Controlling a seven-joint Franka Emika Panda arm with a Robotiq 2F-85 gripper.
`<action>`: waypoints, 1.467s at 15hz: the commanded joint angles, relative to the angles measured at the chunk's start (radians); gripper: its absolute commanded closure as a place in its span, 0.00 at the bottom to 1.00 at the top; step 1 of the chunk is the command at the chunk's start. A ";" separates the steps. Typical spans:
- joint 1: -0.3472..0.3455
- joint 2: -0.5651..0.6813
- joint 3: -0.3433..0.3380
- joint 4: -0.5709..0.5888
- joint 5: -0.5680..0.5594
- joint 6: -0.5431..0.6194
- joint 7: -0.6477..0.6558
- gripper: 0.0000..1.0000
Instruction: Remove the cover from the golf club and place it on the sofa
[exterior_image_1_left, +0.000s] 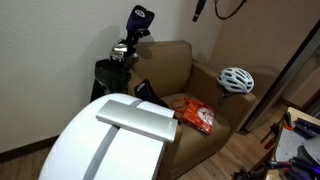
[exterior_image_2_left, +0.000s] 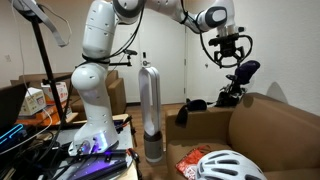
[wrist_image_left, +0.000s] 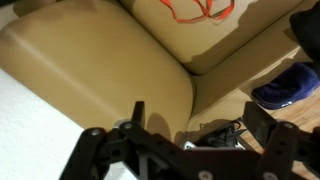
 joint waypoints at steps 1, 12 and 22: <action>0.007 0.114 0.028 0.198 -0.103 -0.044 -0.098 0.00; 0.010 0.277 0.089 0.373 -0.098 0.130 -0.288 0.00; 0.058 0.500 0.104 0.671 -0.153 0.135 -0.670 0.00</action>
